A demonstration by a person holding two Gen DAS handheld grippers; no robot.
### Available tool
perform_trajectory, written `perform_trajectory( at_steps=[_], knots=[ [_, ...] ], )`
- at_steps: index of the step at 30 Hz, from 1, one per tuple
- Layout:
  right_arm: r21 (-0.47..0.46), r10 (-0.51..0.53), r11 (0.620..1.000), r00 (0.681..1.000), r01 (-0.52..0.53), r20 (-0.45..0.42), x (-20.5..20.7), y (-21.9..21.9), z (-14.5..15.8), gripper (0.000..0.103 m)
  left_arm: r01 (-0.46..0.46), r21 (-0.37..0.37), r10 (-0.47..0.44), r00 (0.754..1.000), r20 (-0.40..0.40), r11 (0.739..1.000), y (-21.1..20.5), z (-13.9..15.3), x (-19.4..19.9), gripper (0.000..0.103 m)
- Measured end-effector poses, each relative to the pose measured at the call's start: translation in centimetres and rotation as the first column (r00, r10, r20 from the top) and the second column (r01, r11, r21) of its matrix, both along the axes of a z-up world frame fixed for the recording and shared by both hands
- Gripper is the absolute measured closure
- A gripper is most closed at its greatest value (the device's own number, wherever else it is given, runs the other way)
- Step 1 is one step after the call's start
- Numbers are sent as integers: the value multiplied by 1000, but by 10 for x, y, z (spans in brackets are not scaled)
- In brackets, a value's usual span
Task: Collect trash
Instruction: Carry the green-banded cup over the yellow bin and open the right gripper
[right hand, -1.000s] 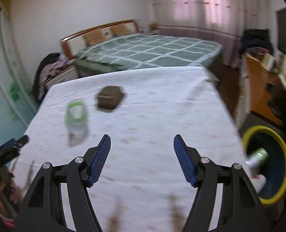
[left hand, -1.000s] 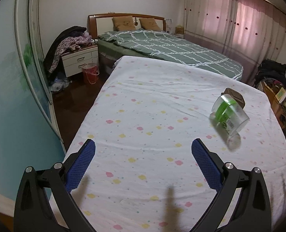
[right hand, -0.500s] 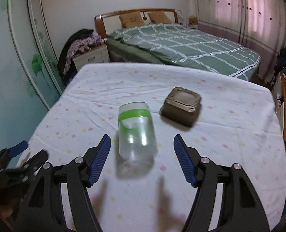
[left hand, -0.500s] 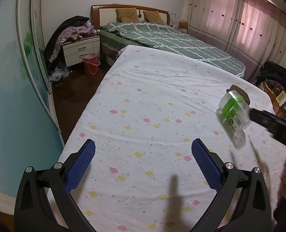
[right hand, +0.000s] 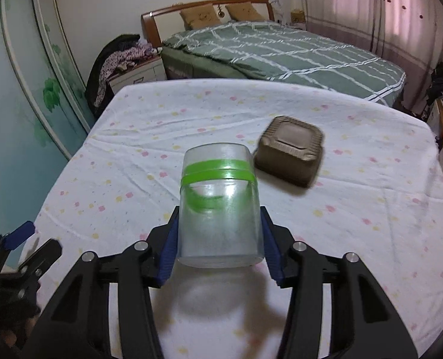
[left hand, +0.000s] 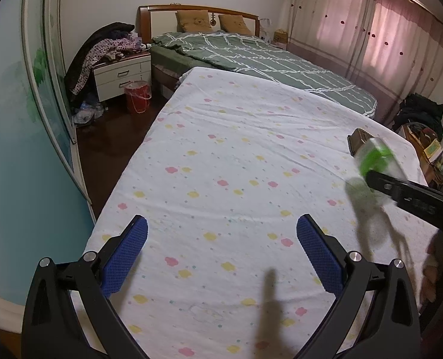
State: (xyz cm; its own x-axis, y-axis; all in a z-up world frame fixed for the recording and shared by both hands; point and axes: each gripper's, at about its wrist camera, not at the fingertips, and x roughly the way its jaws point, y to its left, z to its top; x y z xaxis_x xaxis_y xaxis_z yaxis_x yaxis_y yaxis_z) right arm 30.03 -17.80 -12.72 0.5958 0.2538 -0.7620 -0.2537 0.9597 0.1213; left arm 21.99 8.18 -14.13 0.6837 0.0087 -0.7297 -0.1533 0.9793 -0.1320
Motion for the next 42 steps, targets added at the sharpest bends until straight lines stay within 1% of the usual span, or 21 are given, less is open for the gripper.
perform_trajectory(
  at_steps=[4, 7, 9, 12, 15, 18, 21, 22, 24, 27, 28, 30, 32, 35, 37, 42],
  knots=[
    [25, -35, 999, 999, 34, 20, -26, -26, 8, 56, 1, -1, -1, 1000, -1, 1000, 0, 0, 0, 5],
    [34, -104, 994, 993, 102, 52, -46, -55, 12, 56, 2, 1, -2, 1000, -1, 1000, 0, 0, 0, 5],
    [22, -166, 986, 982, 165, 85, -58, -75, 15, 56, 2, 2, -2, 1000, 0, 1000, 0, -1, 0, 5],
    [40, -270, 963, 956, 267, 114, -76, -113, 18, 56, 2, 3, -2, 1000, 0, 1000, 0, 0, 0, 5],
    [45, -397, 918, 906, 395, 144, -94, -157, 22, 56, 1, 4, -1, 1000, 1, 1000, 0, 0, -1, 5],
    [65, -502, 865, 854, 497, 137, -106, -197, 19, 56, 4, 8, -4, 1000, 2, 1000, -1, 1, -1, 5],
    [81, -612, 791, 780, 607, 131, -117, -237, 17, 56, 6, 14, -6, 1000, 2, 1000, -2, 2, -2, 5],
    [88, -656, 755, 744, 650, 130, -123, -254, 16, 56, 6, 14, -6, 1000, 0, 1000, -2, 2, -1, 5],
    [90, -707, 707, 695, 702, 130, -130, -276, 15, 56, 4, 12, -4, 1000, -5, 1000, -2, 2, -1, 5],
    [102, -782, 622, 610, 776, 126, -143, -308, 11, 56, 3, 11, -3, 1000, -8, 1000, -2, 1, -2, 5],
    [104, -797, 602, 590, 792, 126, -146, -315, 9, 56, 3, 12, -3, 1000, -8, 1000, -2, 2, -2, 5],
    [109, -835, 548, 536, 829, 121, -153, -331, 5, 56, 5, 13, -5, 1000, -10, 1000, -2, 1, -2, 5],
    [112, -855, 516, 505, 849, 114, -157, -341, 1, 55, 6, 15, -6, 1000, -12, 1000, -2, 1, -1, 5],
    [106, -872, 487, 477, 867, 109, -159, -346, -5, 55, 8, 16, -8, 1000, -17, 1000, -2, 0, 1, 5],
    [112, -876, 481, 472, 869, 97, -158, -350, -7, 55, 8, 16, -8, 1000, -17, 1000, -2, 0, 1, 5],
    [113, -891, 453, 446, 884, 82, -158, -358, -10, 53, 11, 16, -11, 1000, -18, 1000, -2, -1, 1, 5]
  ],
)
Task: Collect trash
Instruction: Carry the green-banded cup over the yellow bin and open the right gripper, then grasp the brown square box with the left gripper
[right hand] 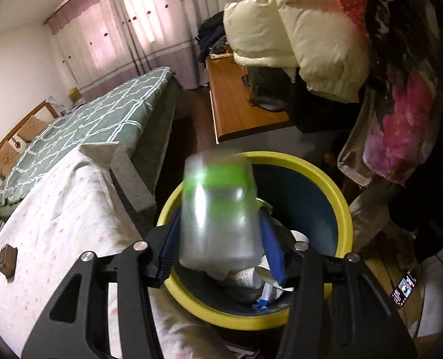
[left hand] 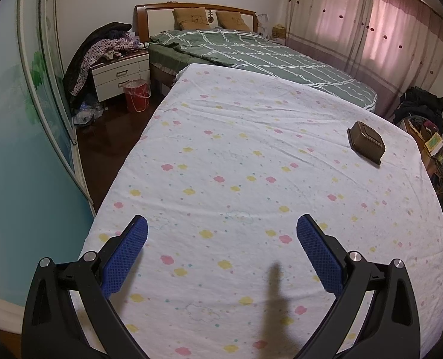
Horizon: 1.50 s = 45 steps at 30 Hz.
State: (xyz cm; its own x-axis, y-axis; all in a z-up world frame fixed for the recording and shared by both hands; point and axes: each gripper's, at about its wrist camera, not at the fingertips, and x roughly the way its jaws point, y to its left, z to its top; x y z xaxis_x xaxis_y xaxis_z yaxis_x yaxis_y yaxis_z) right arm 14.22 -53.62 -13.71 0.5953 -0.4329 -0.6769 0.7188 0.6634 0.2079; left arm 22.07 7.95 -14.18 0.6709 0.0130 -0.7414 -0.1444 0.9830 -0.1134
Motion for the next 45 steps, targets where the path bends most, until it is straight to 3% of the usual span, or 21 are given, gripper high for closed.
perform_trajectory(
  at_steps=[7, 14, 27, 39, 45],
  knots=[
    [-30, -5, 1000, 1000, 5, -4, 0, 7, 5, 43, 19, 19, -19, 1000, -9, 1000, -7, 0, 1, 5],
    [-114, 25, 993, 1000, -25, -6, 3, 24, 14, 34, 155, 29, -154, 988, -19, 988, -50, 20, 1, 5],
    [-84, 66, 994, 998, -64, 17, 4, 24, 13, 31, 410, 34, -408, 912, -41, 912, -160, 61, 60, 5],
    [-79, 88, 993, 996, -87, 11, 7, 26, 13, 30, 394, 25, -388, 914, -118, 919, -211, 29, 161, 5],
    [-78, 97, 992, 995, -96, 4, 10, 26, 12, 30, 388, 49, -379, 916, -132, 920, -221, 16, 189, 10]
  ],
)
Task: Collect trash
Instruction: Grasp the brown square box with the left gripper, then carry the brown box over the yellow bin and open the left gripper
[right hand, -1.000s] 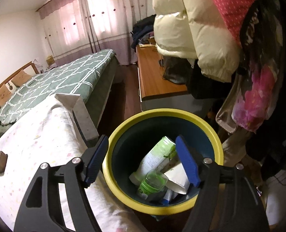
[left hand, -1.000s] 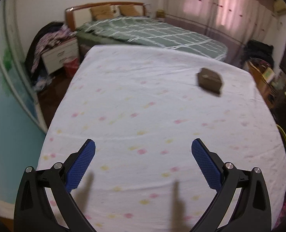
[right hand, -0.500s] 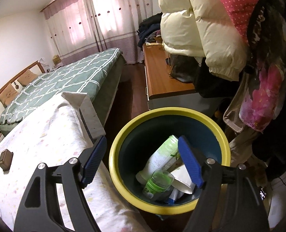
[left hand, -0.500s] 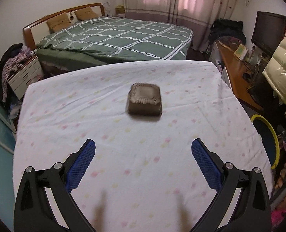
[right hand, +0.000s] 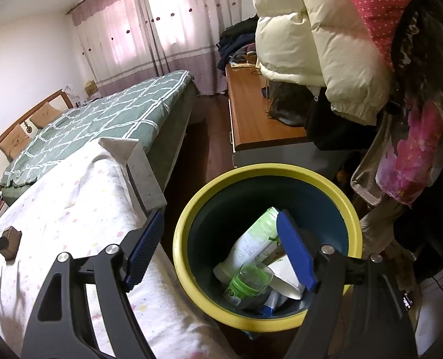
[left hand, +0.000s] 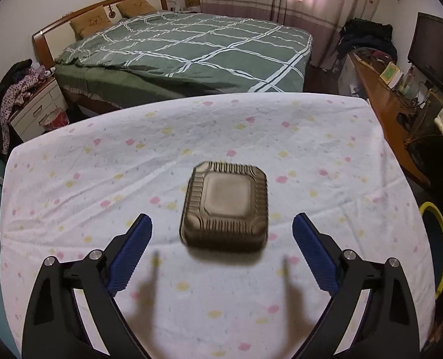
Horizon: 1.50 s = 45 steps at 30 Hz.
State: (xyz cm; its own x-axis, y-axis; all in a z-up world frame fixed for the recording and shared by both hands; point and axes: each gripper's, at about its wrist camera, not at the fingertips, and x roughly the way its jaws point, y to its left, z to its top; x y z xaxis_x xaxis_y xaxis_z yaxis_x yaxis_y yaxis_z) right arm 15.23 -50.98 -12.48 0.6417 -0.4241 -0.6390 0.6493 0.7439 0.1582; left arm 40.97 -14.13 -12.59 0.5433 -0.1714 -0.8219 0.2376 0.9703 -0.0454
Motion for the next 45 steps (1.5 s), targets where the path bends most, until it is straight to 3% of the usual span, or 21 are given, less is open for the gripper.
perform_trajectory(
  at_steps=[12, 21, 27, 31, 37, 45],
  knots=[
    [1, 14, 1000, 1000, -14, -8, 4, 1, -1, 30, 21, -18, -22, 999, -41, 1000, -2, -17, 26, 38],
    [1, 11, 1000, 1000, -11, 9, 2, 2, -1, 30, 34, -24, -35, 999, -19, 999, -5, -11, 19, 41],
    [74, 67, 995, 997, -69, 34, -5, -2, -4, 30, 100, -26, -99, 995, 9, 995, -20, 8, -4, 41],
    [50, 100, 994, 995, -101, 24, -17, -1, 1, 30, 150, -51, -149, 989, 23, 987, -40, 24, -23, 41],
    [10, 124, 992, 992, -125, 24, -43, -7, 15, 30, 264, -90, -261, 965, 40, 960, -92, 42, -65, 41],
    [13, 102, 995, 994, -102, 48, -92, -32, 23, 30, 432, -111, -430, 902, 45, 895, -181, 54, -127, 41]
  ],
)
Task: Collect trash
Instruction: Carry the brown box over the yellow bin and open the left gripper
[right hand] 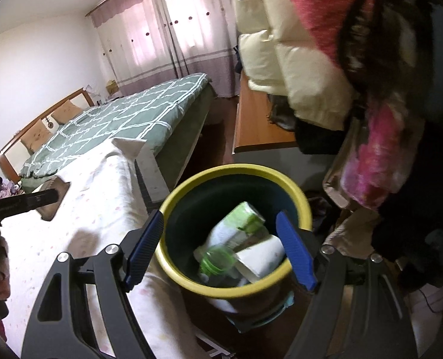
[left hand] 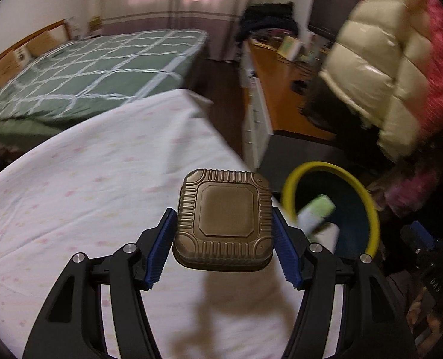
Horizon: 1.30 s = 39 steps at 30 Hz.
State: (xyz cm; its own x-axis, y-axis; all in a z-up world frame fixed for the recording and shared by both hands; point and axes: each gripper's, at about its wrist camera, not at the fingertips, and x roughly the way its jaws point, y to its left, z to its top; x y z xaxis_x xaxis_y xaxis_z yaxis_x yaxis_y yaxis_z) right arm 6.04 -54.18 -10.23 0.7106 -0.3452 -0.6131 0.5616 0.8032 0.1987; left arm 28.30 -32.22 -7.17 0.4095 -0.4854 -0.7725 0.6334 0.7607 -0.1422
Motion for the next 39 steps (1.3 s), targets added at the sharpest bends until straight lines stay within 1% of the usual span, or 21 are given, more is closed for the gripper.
perform_trajectory(
  at_steps=[4, 10, 14, 21, 28, 29, 32, 34, 37, 39],
  knots=[
    [-2, -19, 1000, 1000, 19, 0, -22, -10, -2, 29, 67, 10, -67, 997, -24, 998, -49, -6, -22, 41],
    [17, -65, 998, 998, 65, 9, -53, -30, -7, 29, 151, 37, -148, 986, -70, 988, -118, -26, -45, 41],
    [32, -80, 996, 997, 80, 14, -68, -39, -10, 28, 186, 65, -179, 979, -93, 980, -153, -39, -59, 41],
    [57, -93, 994, 995, 92, 20, -80, -51, -15, 28, 221, 100, -207, 969, -133, 970, -193, -58, -72, 40],
    [69, -106, 992, 994, 103, 28, -87, -56, -16, 27, 215, 121, -199, 972, -128, 969, -215, -68, -76, 39],
    [69, -105, 992, 994, 103, 28, -87, -56, -16, 27, 208, 123, -192, 973, -126, 970, -216, -68, -75, 33],
    [69, -103, 992, 994, 101, 29, -88, -56, -16, 27, 184, 119, -171, 979, -113, 976, -212, -66, -71, 23],
    [68, -100, 993, 995, 98, 31, -88, -54, -15, 26, 177, 120, -165, 981, -105, 977, -206, -63, -69, 18],
    [62, -94, 994, 995, 91, 36, -89, -49, -12, 26, 169, 111, -159, 983, -93, 979, -194, -55, -71, 15],
    [60, -89, 994, 995, 86, 39, -90, -46, -10, 24, 163, 105, -158, 986, -56, 981, -179, -45, -77, 10]
  ],
)
